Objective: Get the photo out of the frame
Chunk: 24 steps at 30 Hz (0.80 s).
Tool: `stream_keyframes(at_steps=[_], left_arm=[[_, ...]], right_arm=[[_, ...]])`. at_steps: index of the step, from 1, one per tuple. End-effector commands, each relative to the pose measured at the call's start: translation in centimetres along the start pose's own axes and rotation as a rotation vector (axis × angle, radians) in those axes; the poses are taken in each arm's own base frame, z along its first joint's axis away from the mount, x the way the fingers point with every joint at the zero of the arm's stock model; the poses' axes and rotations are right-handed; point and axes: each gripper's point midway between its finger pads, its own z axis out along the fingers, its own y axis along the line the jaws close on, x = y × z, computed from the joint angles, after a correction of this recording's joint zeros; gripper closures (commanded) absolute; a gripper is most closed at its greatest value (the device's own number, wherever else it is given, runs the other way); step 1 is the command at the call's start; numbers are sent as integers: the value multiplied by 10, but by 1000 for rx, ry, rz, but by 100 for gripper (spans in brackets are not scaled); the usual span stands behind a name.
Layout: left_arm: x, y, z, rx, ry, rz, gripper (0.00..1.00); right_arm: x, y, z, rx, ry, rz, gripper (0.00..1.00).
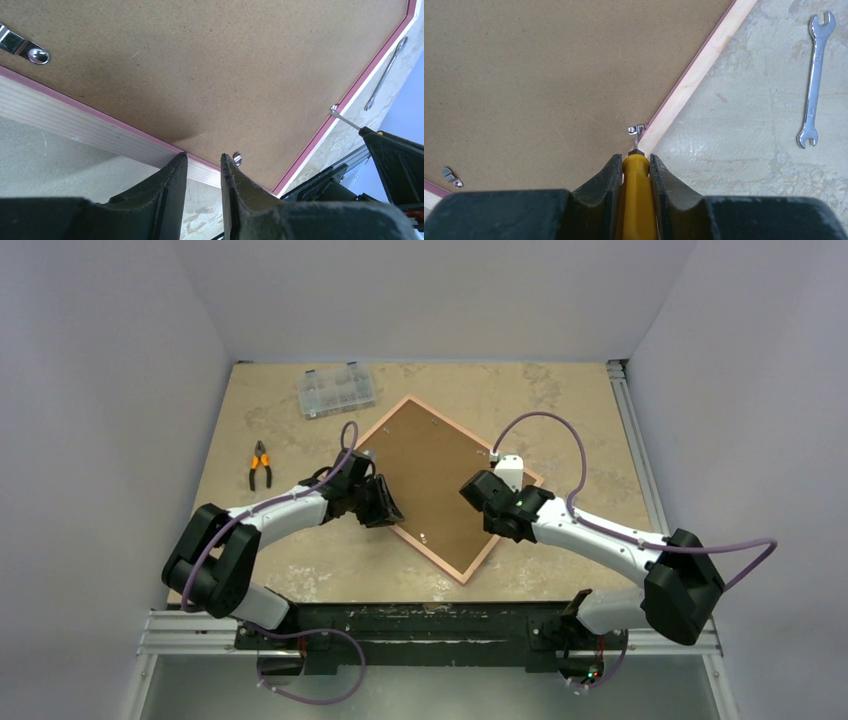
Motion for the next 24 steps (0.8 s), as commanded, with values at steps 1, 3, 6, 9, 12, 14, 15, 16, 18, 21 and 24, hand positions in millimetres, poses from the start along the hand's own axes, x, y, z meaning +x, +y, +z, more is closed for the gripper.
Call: stream_keyframes(at_steps=[1,3,6,9,12,14,15,16,18,21,24], left_arm=[[-2,13,4,-63,-6,4,70],[-2,12,4,-63,-6,4,70],[-2,13,4,-63,-5,3,70],[-1,14,4,-69,-4,3,70],[-1,16,5,-73,-4,2,70],[0,18,5,-80,-2,1,70],[0,18,6,-82,-2,0,70],[0,19,6,-84,-1,-1,70],[1,21,6,-92,-2,-3,70],[2,24,6,-100,-2,-4,70],[3,26,7,-105,1,-7,70]], right_arm=[[-4,-10,7,80,-34,16,100],[-3,-12,10,99,-35,16,100],[-5,-17,11,128,-49,25,100],[-4,-15,11,121,-49,37,100],[-5,-19,12,141,-54,24,100],[-4,-22,12,159,-56,24,100],[-3,-23,13,164,-56,26,100],[-3,-25,13,175,-57,27,100],[-3,-31,13,201,-65,33,100],[-7,-31,15,185,-111,51,100],[-7,-21,23,104,-161,80,100]])
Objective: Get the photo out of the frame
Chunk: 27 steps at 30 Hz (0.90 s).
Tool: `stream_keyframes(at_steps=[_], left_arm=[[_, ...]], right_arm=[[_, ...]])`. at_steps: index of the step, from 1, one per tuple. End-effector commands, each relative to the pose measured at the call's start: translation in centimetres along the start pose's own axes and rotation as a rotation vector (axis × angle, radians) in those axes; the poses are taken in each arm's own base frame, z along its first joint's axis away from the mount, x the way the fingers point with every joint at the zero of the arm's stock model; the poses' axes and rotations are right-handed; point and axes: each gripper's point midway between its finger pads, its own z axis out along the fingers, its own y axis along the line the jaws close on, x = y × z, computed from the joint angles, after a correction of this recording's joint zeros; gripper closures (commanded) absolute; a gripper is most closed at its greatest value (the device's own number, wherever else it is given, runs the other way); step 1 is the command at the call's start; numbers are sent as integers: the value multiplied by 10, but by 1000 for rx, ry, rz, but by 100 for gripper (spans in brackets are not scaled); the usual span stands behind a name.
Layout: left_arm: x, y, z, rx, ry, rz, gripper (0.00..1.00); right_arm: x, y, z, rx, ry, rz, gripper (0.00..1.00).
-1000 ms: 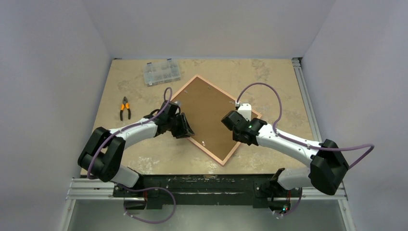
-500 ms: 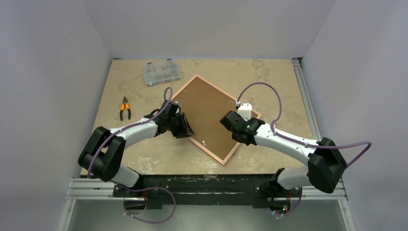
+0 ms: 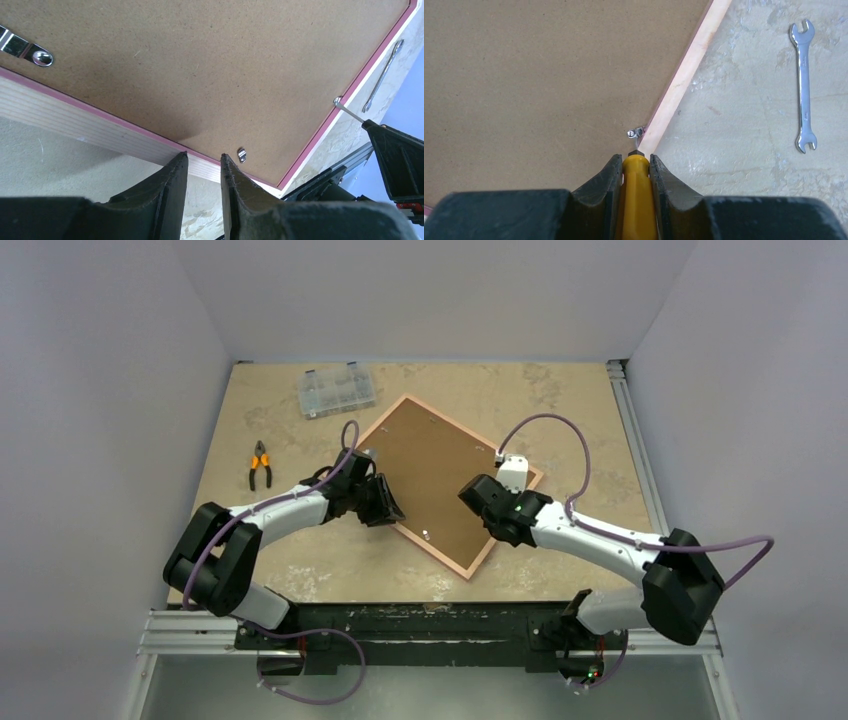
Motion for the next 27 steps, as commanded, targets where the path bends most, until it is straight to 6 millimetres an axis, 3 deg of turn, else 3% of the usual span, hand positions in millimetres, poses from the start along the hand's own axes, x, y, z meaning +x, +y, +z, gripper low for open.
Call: stream_keyframes(at_steps=[1,5,8,15,20,27], left_arm=[[7,27,5,-106,10,-9,70],[8,29,5,-108,13,-10,70],[9,29,6,-108,14,-11,70],[12,30,10,-100,28,-17,70],[12,30,8,-95,23,-15,71],[13,29,7,-88,26,-12,71]], right_arm=[[1,-11,18,5,-100,22,100],[-14,11,12,-154,-192,89,100],[-36,25,-8,-306,-282,149,100],[-48,28,-35,-433,-325,158,100],[-26,0,-21,-166,-127,62,100],[-9,-1,-11,-65,-14,-8,100]])
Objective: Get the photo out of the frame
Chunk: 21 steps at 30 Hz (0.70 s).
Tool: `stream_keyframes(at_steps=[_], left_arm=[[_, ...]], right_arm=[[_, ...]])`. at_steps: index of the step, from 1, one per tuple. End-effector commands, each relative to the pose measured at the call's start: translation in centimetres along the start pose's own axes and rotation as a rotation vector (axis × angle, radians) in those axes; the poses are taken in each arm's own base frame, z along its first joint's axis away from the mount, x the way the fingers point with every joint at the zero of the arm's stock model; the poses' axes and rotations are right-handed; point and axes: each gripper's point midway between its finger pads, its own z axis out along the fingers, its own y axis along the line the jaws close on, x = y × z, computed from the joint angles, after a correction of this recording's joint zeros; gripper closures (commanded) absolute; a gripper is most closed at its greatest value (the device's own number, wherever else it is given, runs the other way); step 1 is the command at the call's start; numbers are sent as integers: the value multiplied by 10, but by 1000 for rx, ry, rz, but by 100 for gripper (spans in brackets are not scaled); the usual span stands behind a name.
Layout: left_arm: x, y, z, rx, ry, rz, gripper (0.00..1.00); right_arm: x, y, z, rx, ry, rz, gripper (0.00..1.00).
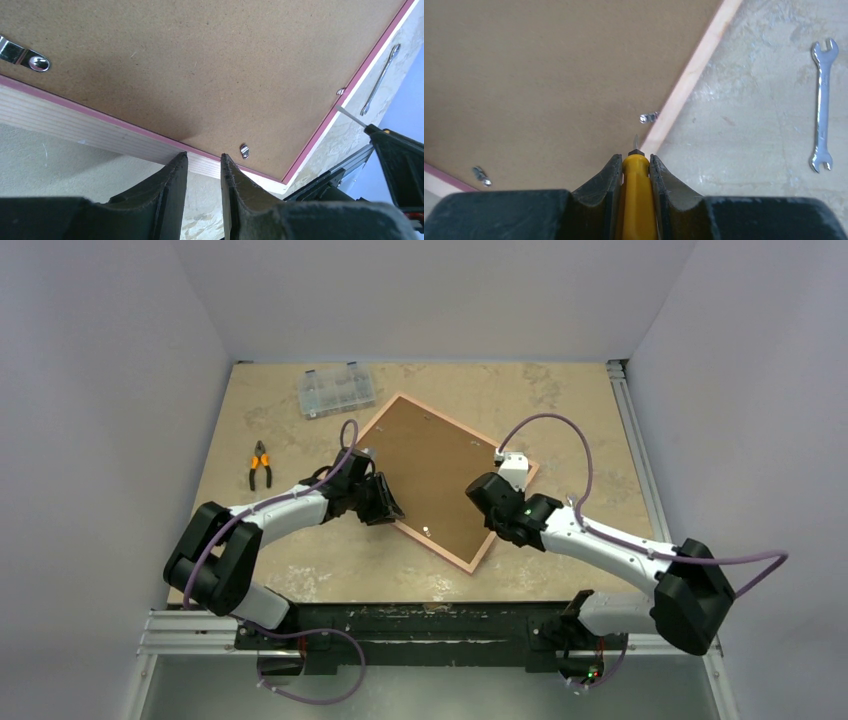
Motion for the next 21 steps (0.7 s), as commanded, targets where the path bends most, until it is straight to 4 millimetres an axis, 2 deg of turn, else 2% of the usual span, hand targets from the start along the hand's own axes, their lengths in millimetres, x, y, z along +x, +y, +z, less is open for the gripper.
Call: stream_keyframes(at_steps=[1,4,10,21], left_arm=[[16,29,6,-91,37,-11,70],[16,30,5,-92,36,-8,71],[16,30,6,-95,38,-10,70],[15,30,5,-101,37,-10,70]], right_arm=[[4,-15,-4,101,49,-23,100],[2,-28,-3,193,54,-62,100],[2,-34,5,248,29,-85,100],[-8,-25,20,264,-33,-98,100]])
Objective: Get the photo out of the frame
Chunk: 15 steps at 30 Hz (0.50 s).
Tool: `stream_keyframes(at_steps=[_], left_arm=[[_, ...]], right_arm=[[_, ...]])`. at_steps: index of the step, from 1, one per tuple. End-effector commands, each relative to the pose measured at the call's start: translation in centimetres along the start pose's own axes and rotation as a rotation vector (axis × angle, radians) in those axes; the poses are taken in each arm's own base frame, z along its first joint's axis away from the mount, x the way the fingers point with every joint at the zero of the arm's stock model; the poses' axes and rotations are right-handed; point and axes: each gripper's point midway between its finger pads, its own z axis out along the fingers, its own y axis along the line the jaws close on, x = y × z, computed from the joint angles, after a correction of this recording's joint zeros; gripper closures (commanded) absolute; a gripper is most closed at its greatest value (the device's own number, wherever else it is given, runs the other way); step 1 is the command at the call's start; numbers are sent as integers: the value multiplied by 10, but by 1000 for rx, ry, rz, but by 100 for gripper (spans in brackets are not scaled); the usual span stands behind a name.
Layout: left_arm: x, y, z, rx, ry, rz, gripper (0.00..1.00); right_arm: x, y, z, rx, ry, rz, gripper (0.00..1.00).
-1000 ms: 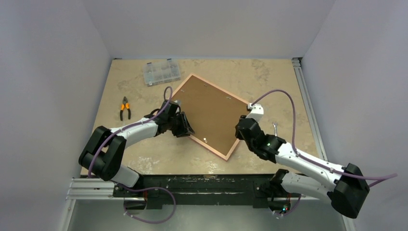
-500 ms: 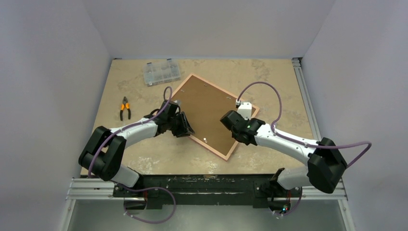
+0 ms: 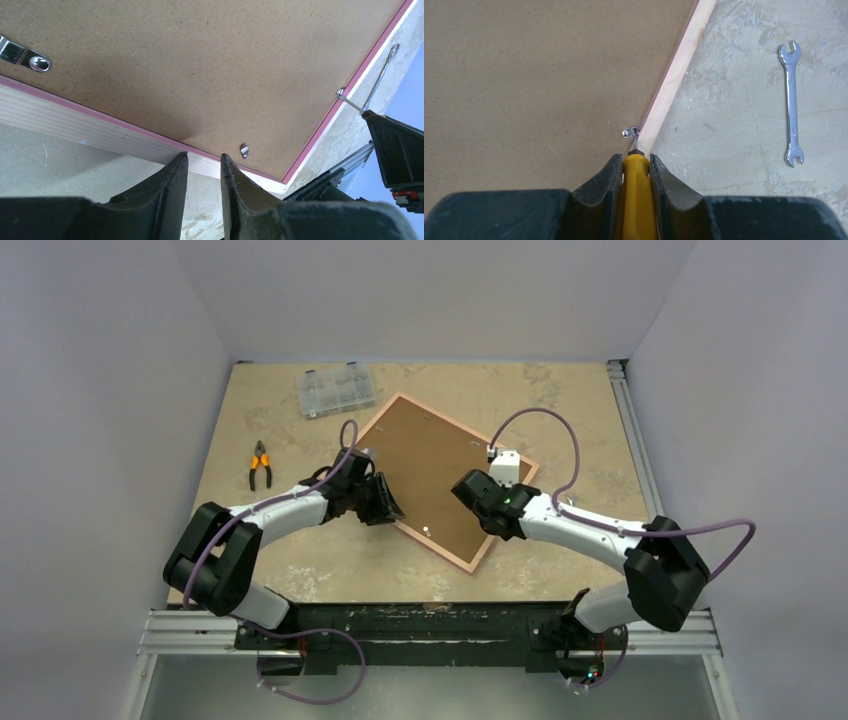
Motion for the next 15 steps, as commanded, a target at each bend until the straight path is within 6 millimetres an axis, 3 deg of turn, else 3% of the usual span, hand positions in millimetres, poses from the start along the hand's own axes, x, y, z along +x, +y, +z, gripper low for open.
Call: stream_keyframes(at_steps=[1,7,15], left_arm=[[15,29,5,-103,39,-8,70],[15,30,5,-105,38,-5,70],[16,31,5,-108,42,-4,70]], right_arm=[[-11,-11,5,84,-53,-38,100],[-3,-5,9,49,-43,-10,100],[4,7,10,-159,-150,107,100]])
